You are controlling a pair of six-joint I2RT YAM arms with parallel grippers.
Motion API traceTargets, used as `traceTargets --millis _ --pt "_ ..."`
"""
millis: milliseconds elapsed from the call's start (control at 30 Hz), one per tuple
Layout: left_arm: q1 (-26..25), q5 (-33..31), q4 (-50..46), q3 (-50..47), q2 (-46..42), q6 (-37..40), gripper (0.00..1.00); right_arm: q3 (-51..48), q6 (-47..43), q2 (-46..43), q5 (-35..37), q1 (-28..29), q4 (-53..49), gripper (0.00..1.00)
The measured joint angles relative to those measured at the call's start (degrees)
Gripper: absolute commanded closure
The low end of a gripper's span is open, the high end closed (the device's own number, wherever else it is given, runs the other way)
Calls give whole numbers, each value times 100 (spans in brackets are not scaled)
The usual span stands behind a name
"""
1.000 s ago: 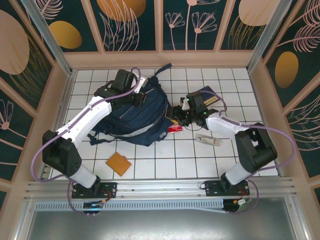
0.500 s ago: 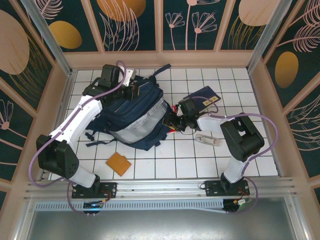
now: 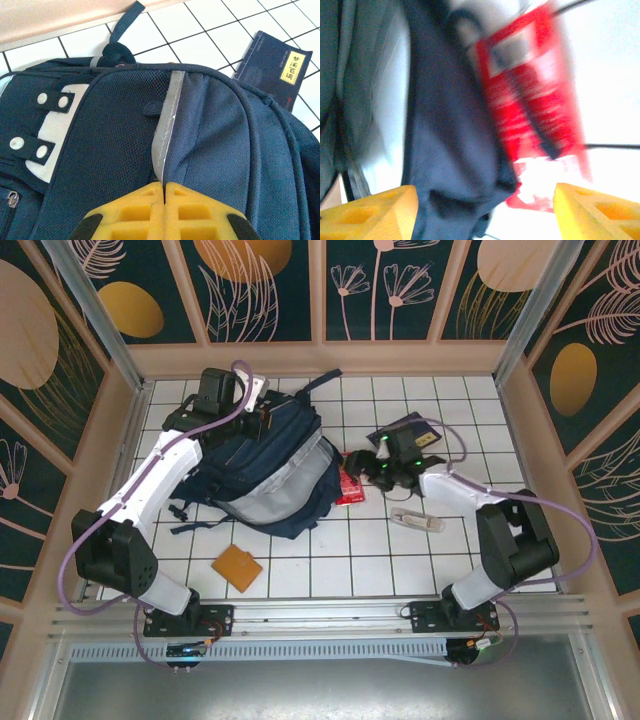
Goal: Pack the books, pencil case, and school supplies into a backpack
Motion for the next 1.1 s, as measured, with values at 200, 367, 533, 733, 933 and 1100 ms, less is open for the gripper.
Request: traceTargets --millis 200,367,533,733,933,1100 --pt "-2 -48 48 -428 -37 732 100 758 293 605 809 -1377 -673 27" --pt "0 -446 -229 -579 -33 1351 75 1488 503 1270 1541 -1456 -977 33" --pt "-2 -188 188 -826 -269 1274 62 1945 560 1976 1937 -1456 -1121 43" --pt "-680 695 1453 -866 -400 616 50 1980 142 2354 2120 -1467 -1172 71" --pt "-1408 885 2138 181 1086 -256 48 1115 -643 1766 1827 -1499 -776 77" --pt "-1932 481 1941 1480 2708 -1064 47 177 -1429 977 1268 -1585 -817 73"
